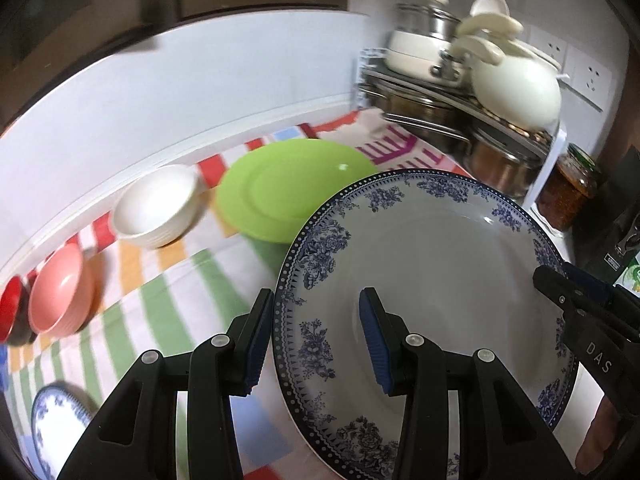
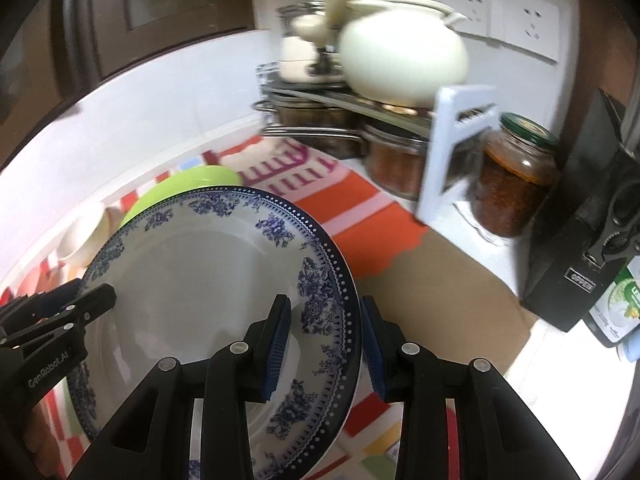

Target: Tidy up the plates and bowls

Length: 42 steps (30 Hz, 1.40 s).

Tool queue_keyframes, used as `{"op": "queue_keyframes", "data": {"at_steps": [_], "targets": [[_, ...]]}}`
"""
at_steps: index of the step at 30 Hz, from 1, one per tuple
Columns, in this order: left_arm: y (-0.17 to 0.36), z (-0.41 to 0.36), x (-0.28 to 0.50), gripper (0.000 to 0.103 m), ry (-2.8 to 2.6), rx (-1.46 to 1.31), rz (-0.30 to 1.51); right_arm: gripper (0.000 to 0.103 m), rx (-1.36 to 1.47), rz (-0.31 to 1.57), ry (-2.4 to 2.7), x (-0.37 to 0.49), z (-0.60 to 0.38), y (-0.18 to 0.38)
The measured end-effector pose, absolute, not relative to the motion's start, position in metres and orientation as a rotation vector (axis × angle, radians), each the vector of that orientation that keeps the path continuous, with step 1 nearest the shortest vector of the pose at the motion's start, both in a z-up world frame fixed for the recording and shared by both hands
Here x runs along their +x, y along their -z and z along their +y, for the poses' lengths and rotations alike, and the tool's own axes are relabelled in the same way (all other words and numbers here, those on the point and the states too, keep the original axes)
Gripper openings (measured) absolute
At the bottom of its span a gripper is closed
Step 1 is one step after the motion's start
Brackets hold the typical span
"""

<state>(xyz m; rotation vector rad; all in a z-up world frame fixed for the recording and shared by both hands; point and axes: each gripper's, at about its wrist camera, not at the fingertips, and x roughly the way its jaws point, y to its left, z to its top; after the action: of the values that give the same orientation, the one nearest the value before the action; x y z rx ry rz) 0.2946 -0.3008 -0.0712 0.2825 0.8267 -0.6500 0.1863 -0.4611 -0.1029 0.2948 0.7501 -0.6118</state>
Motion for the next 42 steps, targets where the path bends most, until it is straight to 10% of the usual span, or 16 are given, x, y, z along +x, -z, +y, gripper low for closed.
{"op": "queue_keyframes", "data": {"at_steps": [42], "targets": [[0.059, -0.006, 0.288, 0.043, 0.256, 0.090, 0.831, 0.036, 0.091, 0.750, 0.194, 0.246, -0.209, 0.078]]}}
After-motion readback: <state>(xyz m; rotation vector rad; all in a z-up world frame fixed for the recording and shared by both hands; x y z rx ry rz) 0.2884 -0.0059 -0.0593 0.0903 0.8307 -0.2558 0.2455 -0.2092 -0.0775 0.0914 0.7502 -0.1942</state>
